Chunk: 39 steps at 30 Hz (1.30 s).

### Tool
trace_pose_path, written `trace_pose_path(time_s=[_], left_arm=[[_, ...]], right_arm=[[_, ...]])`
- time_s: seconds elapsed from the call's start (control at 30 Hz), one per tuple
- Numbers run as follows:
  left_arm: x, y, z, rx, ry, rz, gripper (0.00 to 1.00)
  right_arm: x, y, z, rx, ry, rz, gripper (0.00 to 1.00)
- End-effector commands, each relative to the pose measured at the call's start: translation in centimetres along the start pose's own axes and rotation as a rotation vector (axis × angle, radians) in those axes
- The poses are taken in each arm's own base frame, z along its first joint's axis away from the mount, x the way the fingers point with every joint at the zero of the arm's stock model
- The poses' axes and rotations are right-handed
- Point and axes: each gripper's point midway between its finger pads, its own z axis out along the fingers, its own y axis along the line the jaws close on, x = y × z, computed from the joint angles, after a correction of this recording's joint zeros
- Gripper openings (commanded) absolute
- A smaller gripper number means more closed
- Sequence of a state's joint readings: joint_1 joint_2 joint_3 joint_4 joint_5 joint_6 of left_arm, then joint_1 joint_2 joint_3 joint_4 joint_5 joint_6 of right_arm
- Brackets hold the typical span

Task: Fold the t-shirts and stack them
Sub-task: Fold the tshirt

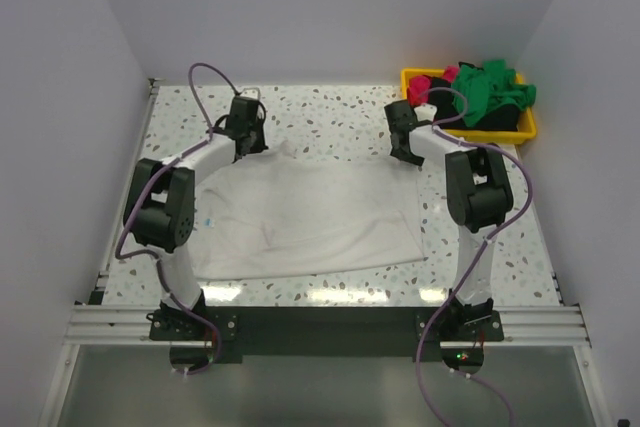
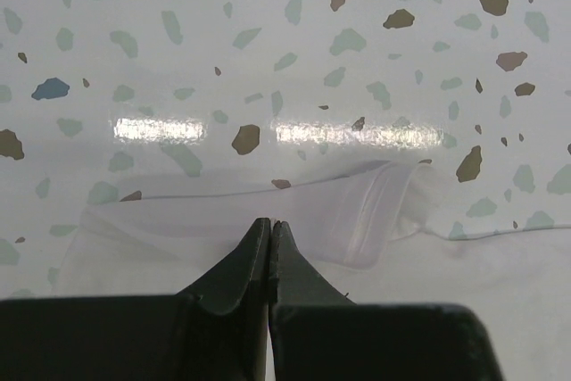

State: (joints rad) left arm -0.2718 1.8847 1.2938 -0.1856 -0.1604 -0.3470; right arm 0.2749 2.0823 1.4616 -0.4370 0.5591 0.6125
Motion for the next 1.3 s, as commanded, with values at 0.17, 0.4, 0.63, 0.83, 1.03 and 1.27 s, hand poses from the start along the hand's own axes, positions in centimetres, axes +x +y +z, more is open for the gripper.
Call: trace_pose_path(time_s=[0.17,0.4,0.63,0.83,1.03,1.27], left_arm=[[-3.4,-0.9,-2.9,0.041,-0.123,0.0,0.0],[-3.4,-1.0,-3.5,0.049,-0.132,0.001,0.0],[-3.3,-1.2,-3.8,0.055,-0.129,0.002,0.0],[-2.8,-1.0,-5.3,0.062,-0.134,-0.013,0.0],[-0.7,-0.7,-7.3,0.074,-0.129,-0.038,0.0],[2.2,0.5,-10.0,0.069,-0.118,-0.084,0.0]], right_arm=[[0.6,-0.8,-0.3,0.008,-0.014,0.053,0.38],[0.7,-1.1,-0.2,0.017,-0.017,0.048,0.19],[-0.8,-0.7,-0.8,-0.004,-0.049,0.03,0.0],[-2.0,-0.9,-2.7,-0.065,-0.093,0.0,0.0],[-1.3,-1.3,-4.1,-0.14,-0.102,-0.036,0.0],[-0.4,-2.2,-5.8,-0.193,-0.109,-0.061,0.0]])
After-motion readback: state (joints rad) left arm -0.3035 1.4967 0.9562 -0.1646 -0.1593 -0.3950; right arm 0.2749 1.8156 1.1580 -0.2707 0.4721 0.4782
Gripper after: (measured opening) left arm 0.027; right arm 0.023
